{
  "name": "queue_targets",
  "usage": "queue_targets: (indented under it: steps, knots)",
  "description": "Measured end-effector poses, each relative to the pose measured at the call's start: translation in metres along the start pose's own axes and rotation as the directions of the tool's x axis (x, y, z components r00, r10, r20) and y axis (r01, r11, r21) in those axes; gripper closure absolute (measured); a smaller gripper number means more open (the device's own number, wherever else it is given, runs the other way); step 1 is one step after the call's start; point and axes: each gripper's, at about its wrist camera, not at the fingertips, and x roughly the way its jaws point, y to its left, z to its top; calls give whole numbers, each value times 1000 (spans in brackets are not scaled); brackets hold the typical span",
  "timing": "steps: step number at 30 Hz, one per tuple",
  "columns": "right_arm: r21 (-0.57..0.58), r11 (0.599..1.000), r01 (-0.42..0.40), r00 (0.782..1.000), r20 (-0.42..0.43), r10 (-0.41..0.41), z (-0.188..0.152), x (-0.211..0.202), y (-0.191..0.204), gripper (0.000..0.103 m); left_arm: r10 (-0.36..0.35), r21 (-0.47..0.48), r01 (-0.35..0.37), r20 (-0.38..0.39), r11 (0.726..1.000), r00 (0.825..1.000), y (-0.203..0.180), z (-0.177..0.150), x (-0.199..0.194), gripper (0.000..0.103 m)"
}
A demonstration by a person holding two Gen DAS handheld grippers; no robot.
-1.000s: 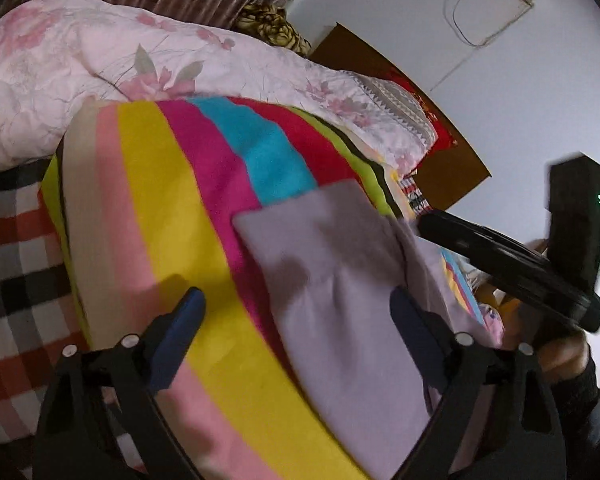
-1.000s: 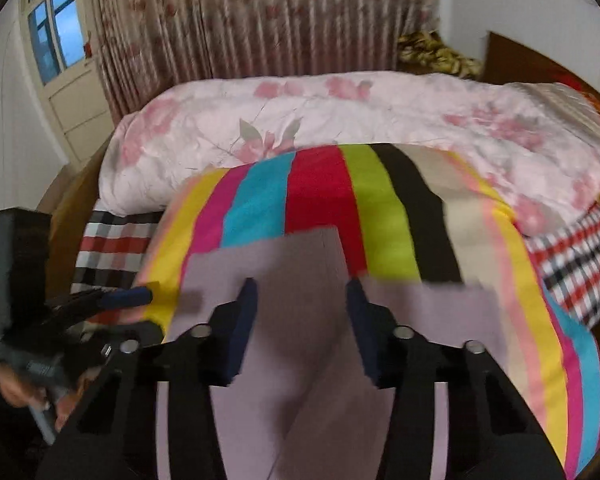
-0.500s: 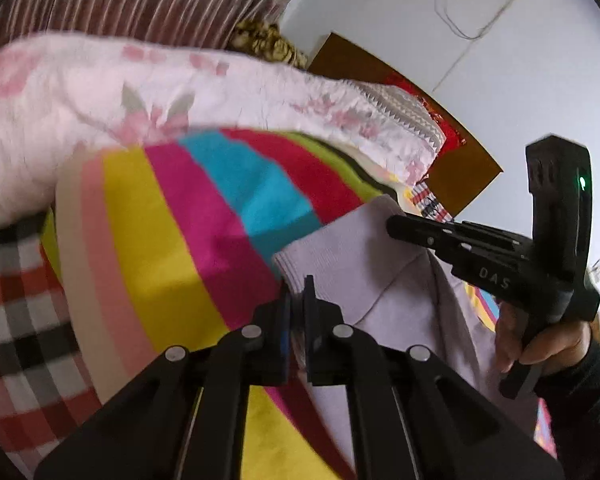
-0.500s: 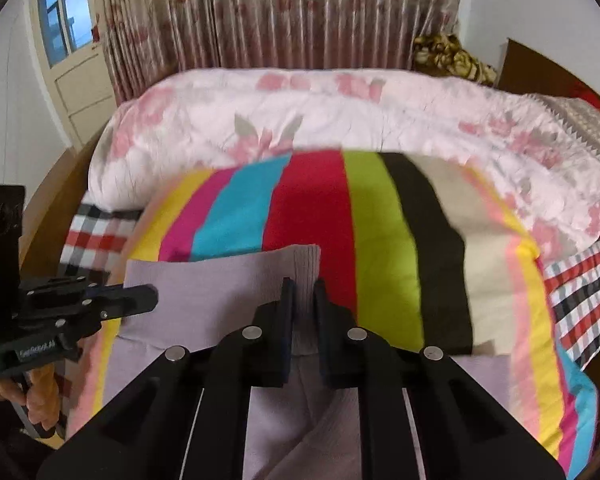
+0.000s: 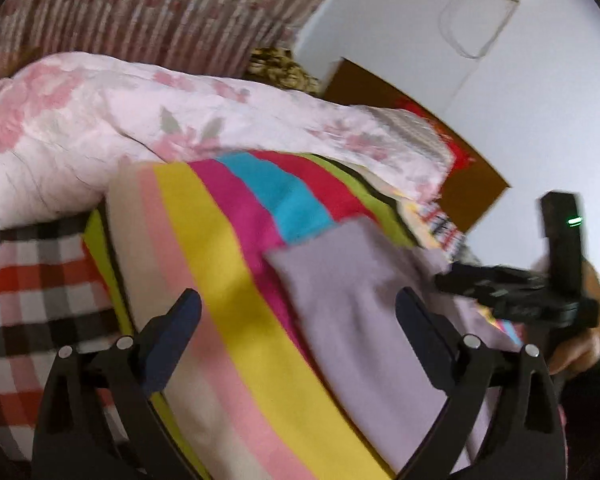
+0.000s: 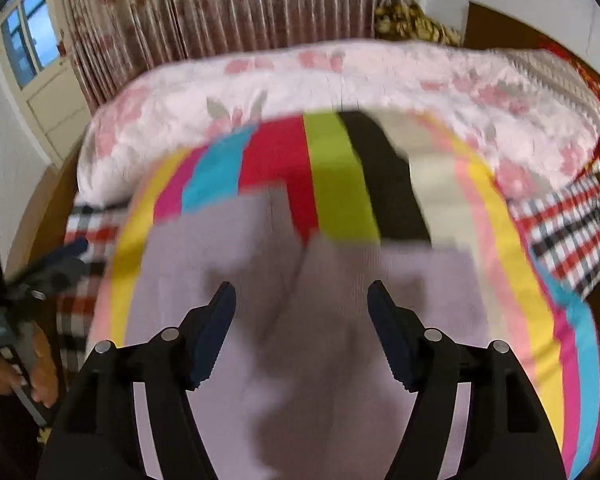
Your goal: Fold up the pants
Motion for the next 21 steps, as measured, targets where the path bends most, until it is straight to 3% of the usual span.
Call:
queue_targets:
  steps: [4, 6, 8, 10, 11, 13, 16, 17, 18, 21]
  knots:
    - [-45, 995, 85, 996, -10, -85, -15, 12, 12, 48, -97, 14, 99, -86, 995, 992, -23, -25, 6, 6]
    - [-43, 995, 90, 996, 28, -89, -14, 3, 16, 82, -110, 37, 115, -122, 993, 986, -31, -30, 10, 6]
    - [-36, 995, 90, 993, 81, -87, -16, -12, 20, 94, -163, 32, 168, -134, 985, 978, -36, -29, 10, 6]
    - [-37, 997, 67, 990, 131, -61, -20, -25, 22, 95, -254, -6, 255, -140, 967, 957, -39, -19, 11, 6]
    - [-43, 998, 53, 988, 150, -46, -23, -31, 24, 96, -363, -61, 358, -151, 932, 919, -41, -6, 17, 5]
    - [-52, 998, 25, 986, 165, -16, -27, -34, 27, 98, -468, -139, 448, -190, 883, 863, -48, 13, 40, 2]
    - [-34, 999, 17, 991, 132, -12, -30, -28, 27, 98, -526, -182, 493, -308, 851, 793, -71, 29, 90, 2]
    - [-15, 1000, 13, 996, 91, -11, -31, -26, 23, 96, -495, -206, 450, -335, 869, 802, -75, 31, 108, 3]
    - [-5, 1000, 11, 997, 76, -11, -34, -30, 20, 96, -451, -208, 402, -347, 892, 822, -78, 32, 119, 3]
    - [52, 998, 28, 988, 149, -36, -59, -71, 5, 90, -447, -200, 400, -368, 894, 815, -88, 30, 132, 6]
